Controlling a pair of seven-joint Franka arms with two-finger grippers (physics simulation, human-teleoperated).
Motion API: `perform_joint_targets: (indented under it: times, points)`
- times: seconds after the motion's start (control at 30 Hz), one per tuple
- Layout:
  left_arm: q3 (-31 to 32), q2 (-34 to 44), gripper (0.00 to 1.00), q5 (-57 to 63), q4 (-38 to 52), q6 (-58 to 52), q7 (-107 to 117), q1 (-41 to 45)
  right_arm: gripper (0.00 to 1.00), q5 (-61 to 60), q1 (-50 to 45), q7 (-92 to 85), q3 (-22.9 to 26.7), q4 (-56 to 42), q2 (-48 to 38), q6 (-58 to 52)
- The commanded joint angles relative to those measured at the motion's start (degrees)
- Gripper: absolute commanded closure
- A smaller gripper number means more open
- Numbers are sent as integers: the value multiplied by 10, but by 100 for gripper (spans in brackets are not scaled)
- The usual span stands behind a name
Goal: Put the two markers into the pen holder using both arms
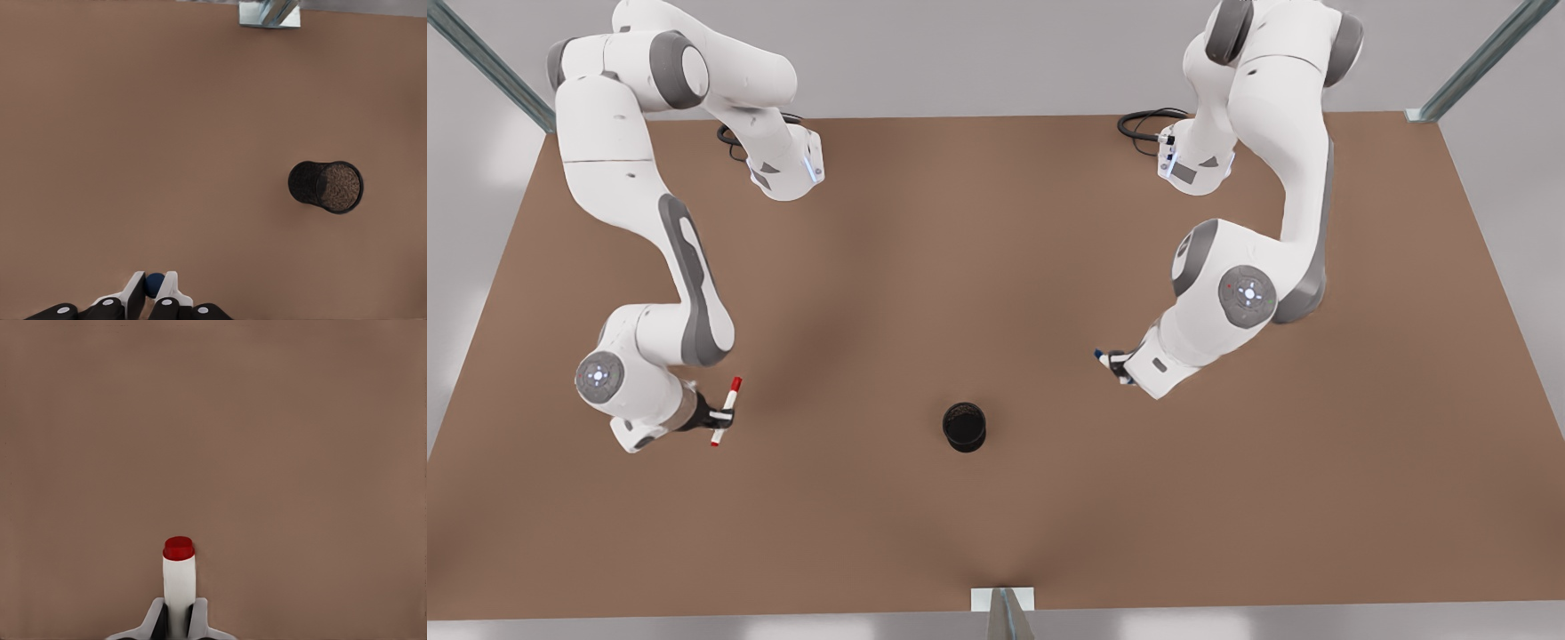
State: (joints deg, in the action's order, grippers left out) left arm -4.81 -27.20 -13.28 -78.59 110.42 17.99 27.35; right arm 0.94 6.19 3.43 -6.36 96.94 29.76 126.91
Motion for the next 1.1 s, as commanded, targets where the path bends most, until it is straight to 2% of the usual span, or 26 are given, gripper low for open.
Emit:
perform_joint_targets:
  times: [0.0,0.13,0.2,0.27,0.53,0.63,0.7,1.03,1.07]
  points:
    - [0,-16,79,-33,1,191,355,18,77,6,0,12,-10,-15,-12,-56]
    - [-2,-72,79,-30,1,405,424,46,78,6,0,13,-26,-47,-30,-79]
    - [-3,-86,79,-30,1,441,437,58,78,6,0,13,-36,-48,-37,-79]
    - [-2,-109,79,-30,5,522,491,70,78,6,0,12,-50,-55,-45,-79]
    - [-4,-114,79,-30,-16,524,485,108,78,3,0,41,-116,-82,-49,-71]
    - [-4,-94,79,-29,-67,502,460,133,78,3,0,47,-121,-84,-48,-70]
    - [-4,-88,79,-29,-66,441,427,134,78,3,0,47,-124,-84,-46,-68]
    - [-5,-138,79,-27,-53,459,409,147,78,3,0,47,-124,-84,-46,-68]
    - [-6,-138,69,-26,-53,459,409,152,78,3,0,47,-124,-84,-46,-68]
